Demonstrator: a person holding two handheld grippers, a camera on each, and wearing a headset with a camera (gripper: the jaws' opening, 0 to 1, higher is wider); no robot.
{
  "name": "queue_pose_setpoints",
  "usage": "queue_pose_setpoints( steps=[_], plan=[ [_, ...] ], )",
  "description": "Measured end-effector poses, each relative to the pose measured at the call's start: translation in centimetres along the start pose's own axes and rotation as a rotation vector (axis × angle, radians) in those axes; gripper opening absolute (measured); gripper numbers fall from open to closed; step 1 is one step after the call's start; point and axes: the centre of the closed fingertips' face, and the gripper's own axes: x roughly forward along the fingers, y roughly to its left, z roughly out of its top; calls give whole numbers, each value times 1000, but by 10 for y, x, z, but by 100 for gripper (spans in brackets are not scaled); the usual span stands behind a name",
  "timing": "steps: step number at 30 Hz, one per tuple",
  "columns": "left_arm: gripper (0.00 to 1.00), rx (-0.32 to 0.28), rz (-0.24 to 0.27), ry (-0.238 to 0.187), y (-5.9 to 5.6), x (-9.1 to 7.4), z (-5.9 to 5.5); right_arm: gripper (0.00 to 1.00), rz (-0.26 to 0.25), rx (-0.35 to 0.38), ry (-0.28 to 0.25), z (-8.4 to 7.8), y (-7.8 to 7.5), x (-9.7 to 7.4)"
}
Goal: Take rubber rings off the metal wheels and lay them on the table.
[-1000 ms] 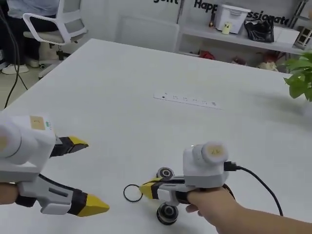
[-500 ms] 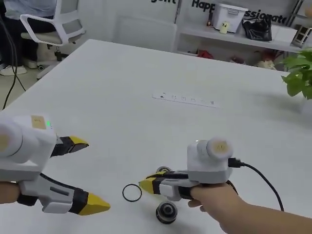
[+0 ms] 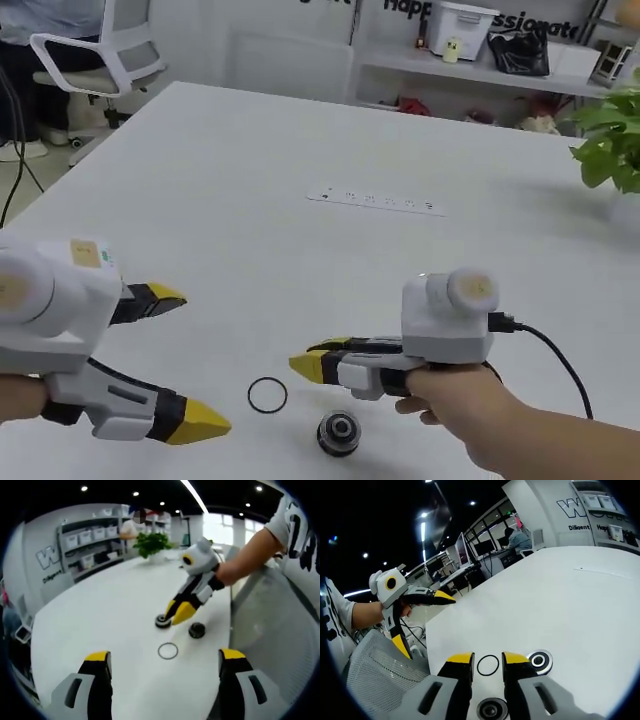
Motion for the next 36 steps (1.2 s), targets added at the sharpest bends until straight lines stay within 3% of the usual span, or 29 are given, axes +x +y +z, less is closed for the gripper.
queue_pose_setpoints(
  steps=[23,36],
  plan=[
    [87,24,-42,1,-8,17,11,23,-10,-75,-4,3,-4,-30],
    [85,38,-77,1,-13,32,18,25,0,-111,24,-7,-5,-43]
  ],
)
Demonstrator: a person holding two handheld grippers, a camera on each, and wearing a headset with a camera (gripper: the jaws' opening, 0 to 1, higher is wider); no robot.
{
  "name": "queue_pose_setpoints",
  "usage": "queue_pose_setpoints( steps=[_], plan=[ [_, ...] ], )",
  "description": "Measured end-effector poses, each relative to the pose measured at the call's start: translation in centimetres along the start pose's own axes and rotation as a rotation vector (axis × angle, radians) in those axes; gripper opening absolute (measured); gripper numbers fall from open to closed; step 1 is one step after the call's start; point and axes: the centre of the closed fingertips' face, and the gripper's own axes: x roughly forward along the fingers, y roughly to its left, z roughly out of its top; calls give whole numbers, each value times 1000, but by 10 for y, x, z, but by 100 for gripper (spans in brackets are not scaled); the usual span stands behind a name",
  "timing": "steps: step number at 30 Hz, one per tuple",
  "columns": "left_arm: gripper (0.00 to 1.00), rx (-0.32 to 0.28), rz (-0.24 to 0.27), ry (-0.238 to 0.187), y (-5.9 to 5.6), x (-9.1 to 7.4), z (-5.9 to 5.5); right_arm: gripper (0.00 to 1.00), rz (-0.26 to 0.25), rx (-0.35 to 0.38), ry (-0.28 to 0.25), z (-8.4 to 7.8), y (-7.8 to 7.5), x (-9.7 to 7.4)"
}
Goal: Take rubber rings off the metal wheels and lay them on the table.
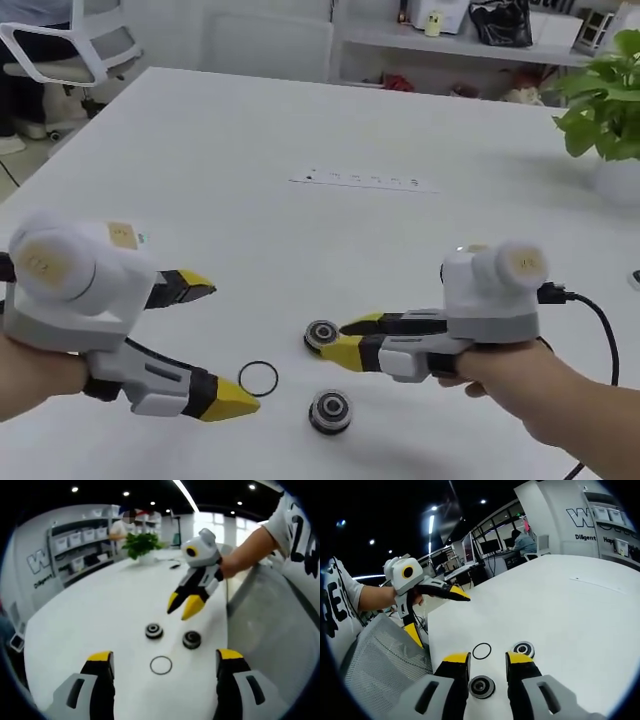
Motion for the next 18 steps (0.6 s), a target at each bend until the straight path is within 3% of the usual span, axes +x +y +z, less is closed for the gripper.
queue_pose_setpoints(
  steps=[18],
  plan=[
    [77,20,-68,15,-10,21,4,25,27,-46,63,-18,2,-9]
  ],
)
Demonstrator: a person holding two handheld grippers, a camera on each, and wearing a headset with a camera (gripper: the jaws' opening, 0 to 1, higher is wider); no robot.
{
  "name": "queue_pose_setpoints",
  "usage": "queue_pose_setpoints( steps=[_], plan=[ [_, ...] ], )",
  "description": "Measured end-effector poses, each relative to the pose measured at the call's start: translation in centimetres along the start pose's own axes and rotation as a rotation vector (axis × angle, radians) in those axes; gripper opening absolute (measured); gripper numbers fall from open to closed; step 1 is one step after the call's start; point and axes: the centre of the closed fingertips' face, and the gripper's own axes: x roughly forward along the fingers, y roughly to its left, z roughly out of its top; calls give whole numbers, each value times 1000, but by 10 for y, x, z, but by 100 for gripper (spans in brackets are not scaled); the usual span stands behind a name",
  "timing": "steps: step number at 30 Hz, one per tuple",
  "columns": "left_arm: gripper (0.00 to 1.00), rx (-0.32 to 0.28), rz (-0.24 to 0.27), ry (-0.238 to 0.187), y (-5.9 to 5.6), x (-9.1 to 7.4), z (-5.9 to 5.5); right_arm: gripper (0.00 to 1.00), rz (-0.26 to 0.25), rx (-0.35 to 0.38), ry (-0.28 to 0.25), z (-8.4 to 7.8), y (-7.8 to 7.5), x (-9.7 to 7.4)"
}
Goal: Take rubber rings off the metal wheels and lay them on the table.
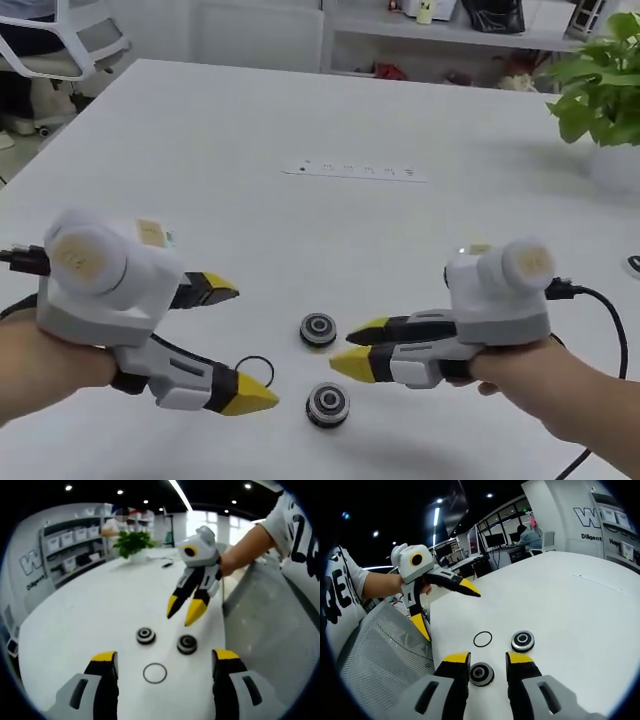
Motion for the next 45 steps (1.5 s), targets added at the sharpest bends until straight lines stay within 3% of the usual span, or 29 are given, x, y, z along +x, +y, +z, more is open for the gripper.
queue_pose_setpoints(
  steps=[12,22,37,45],
  plan=[
    [70,27,-37,8,-9,11,3,26,29,-59,58,-14,6,-2],
    [63,35,-66,30,-14,24,-3,26,45,-117,112,-30,10,0],
    [61,58,-107,54,-23,37,-8,25,53,-150,157,-45,10,4],
    [54,62,-130,63,-28,44,-8,25,60,-162,176,-51,10,7]
  ],
)
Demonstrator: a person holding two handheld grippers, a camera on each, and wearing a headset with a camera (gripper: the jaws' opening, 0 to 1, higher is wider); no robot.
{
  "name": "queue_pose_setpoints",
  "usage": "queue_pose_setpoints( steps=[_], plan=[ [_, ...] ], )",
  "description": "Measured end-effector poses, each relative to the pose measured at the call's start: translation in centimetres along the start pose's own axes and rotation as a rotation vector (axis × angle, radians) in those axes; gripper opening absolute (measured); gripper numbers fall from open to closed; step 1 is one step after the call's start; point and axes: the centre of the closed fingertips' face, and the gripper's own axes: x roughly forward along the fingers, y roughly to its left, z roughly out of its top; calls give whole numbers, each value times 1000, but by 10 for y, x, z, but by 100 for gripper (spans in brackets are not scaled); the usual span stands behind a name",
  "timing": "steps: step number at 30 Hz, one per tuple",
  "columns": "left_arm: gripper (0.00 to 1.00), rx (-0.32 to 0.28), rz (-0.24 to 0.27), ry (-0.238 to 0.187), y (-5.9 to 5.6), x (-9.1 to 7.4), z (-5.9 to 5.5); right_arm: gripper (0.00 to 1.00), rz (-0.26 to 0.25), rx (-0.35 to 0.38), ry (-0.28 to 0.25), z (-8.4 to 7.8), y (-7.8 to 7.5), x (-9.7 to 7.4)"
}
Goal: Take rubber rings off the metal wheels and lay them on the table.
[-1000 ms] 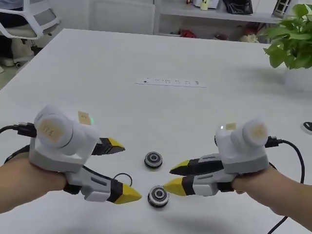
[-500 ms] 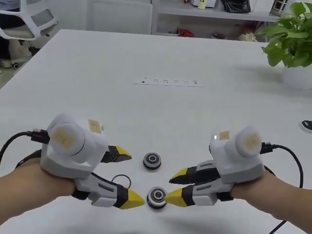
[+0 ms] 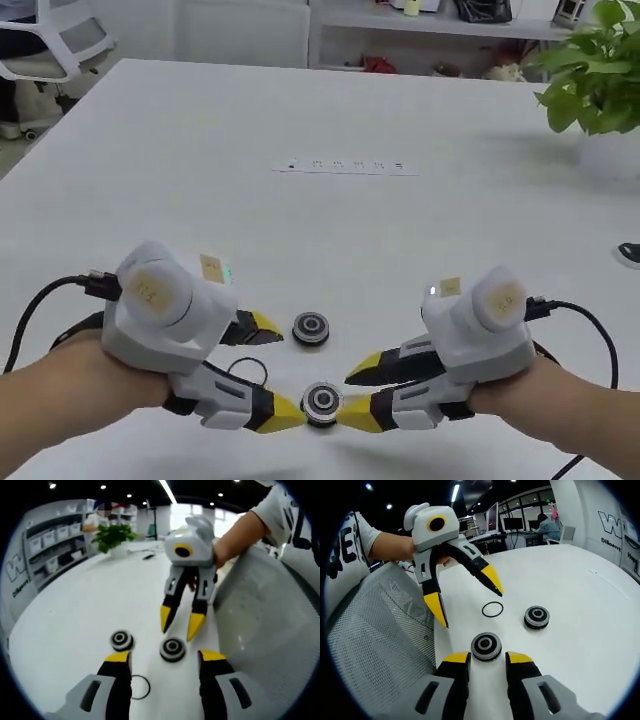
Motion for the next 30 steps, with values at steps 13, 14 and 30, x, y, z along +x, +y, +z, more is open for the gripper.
queue_pose_setpoints(
  steps=[13,14,30],
  plan=[
    [44,-11,-35,13,-4,12,0,23,5,-17,18,-5,0,5],
    [44,-9,-37,16,-4,13,0,23,6,-18,18,-6,0,6],
    [35,4,-76,44,-13,29,-3,23,11,-1,12,-8,1,8]
  ],
)
